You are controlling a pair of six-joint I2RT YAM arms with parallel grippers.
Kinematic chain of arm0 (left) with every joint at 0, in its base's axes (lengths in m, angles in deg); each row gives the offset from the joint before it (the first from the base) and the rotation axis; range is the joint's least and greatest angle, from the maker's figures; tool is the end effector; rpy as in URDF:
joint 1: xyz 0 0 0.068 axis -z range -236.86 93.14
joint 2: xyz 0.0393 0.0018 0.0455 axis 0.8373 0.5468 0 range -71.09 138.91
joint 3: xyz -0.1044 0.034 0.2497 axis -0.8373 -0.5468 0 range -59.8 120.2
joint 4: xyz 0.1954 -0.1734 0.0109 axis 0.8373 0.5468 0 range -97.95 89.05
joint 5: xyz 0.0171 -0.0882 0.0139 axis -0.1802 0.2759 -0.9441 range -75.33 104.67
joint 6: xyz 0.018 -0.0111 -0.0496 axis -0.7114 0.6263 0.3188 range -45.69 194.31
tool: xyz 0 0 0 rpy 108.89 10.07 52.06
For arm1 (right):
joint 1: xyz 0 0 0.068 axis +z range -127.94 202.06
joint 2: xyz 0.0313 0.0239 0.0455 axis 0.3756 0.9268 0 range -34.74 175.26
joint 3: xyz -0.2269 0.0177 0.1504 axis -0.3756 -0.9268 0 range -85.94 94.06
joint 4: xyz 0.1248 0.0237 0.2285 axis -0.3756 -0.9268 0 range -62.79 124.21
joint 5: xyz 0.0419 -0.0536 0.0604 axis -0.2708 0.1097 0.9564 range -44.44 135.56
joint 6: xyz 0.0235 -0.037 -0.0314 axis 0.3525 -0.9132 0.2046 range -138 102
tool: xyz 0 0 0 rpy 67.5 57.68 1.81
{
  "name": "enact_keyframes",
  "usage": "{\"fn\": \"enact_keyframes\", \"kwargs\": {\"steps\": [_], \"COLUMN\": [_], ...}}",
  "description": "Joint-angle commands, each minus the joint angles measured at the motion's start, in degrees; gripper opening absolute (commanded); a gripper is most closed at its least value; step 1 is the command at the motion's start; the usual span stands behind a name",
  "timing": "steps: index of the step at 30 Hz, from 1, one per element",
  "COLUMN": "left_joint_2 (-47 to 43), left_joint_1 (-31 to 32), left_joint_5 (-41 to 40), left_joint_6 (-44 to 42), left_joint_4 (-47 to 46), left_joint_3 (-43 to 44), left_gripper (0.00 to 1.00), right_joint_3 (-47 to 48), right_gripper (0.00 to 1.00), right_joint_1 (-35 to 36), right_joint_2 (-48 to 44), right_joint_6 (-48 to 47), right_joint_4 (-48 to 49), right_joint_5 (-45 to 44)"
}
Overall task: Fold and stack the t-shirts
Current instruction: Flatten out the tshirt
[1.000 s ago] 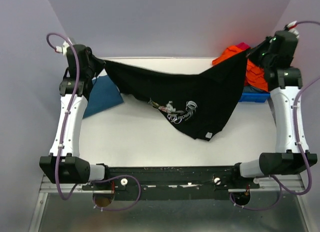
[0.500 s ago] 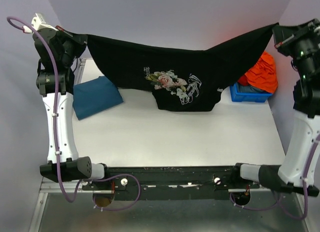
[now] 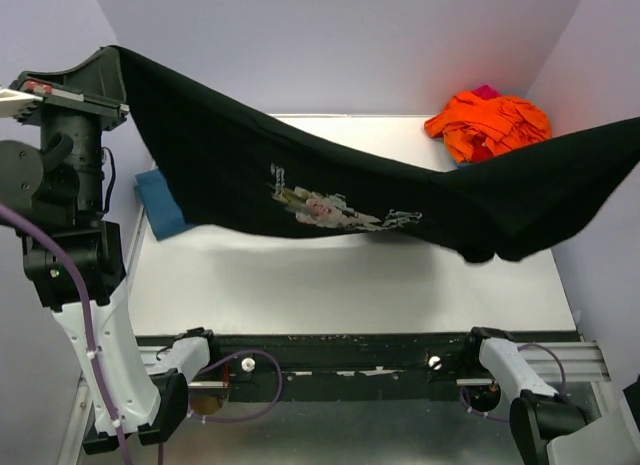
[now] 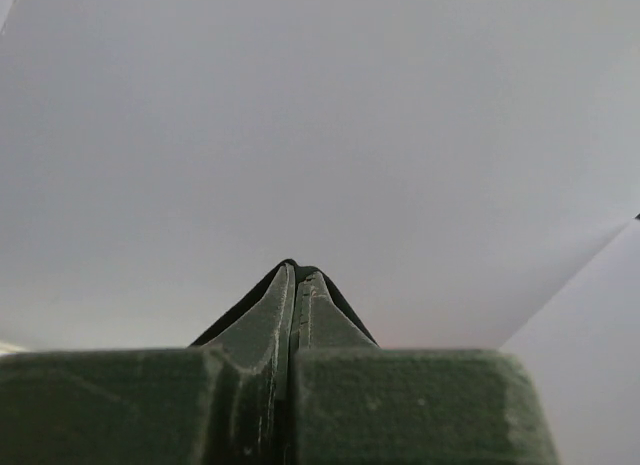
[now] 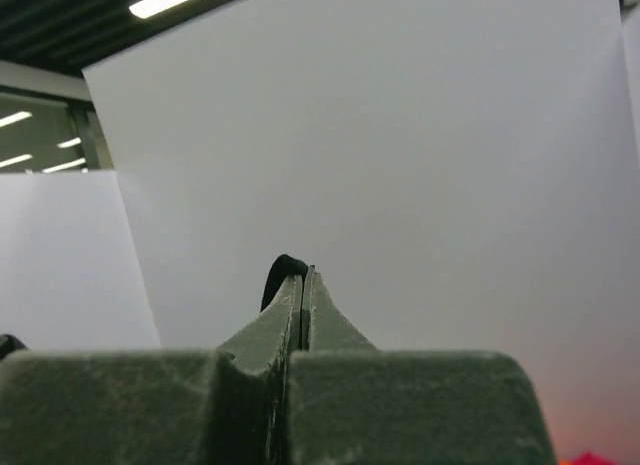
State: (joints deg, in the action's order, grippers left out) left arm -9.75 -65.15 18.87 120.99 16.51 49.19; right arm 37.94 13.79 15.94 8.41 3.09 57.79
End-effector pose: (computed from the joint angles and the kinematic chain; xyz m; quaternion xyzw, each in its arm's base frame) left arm 0.1138 0.0139 0.6097 -0.2268 0.5022 -0.2932 0.7813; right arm -0.0515 0.0151 0.6426 0.0274 0.4144 0.1860 0.8905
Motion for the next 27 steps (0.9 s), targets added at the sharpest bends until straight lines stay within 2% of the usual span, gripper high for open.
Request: {"fn": "enact_keyframes", "kwargs": {"steps": [1, 6, 9, 13, 17, 21, 23, 27], "left_joint_2": [4.1, 13.2, 19.5, 27.3, 27.4, 31.0, 32.9, 33.7], "left_joint_1": [-0.6, -0.6, -0.5, -0.6, -0.4, -0.4, -0.5, -0.4], "left_joint_5": [-4.8, -2.3, -0.2, 5.9, 2.1, 2.8, 4.3, 8.0], "left_joint_6": [3.7, 8.8, 13.0, 13.4, 12.8, 12.6, 13.7, 16.3], "left_joint_4": [-0.8, -8.7, -15.4, -15.1, -16.0, -13.7, -13.7, -19.0], "left_joint_3": [-2.0, -14.7, -19.0, -8.6, -1.0, 10.7, 14.4, 12.0], "left_gripper": [0.00, 0.00, 0.00, 0.00, 0.00, 0.00, 0.00, 0.00], "right_joint_3": [10.2, -2.8, -1.0, 7.9, 24.1, 18.7, 21.1, 21.8], "right_gripper": [0.01, 0.01, 0.01, 0.01, 0.01, 0.01, 0.01, 0.01], "right_joint_1": [-0.3, -0.3, -0.3, -0.3, -1.9, -8.2, -11.3, -16.5], "right_joint_2": [13.9, 23.7, 34.6, 43.9, 48.5, 45.0, 46.0, 47.0], "right_joint_6": [-1.0, 4.1, 5.7, 8.1, 10.2, 18.1, 21.1, 27.5], "right_joint_4": [-9.3, -2.9, -3.6, -3.6, -1.9, 9.6, 10.3, 13.1], "right_joint_5": [1.4, 8.2, 11.7, 15.7, 14.4, 18.2, 20.6, 28.6]}}
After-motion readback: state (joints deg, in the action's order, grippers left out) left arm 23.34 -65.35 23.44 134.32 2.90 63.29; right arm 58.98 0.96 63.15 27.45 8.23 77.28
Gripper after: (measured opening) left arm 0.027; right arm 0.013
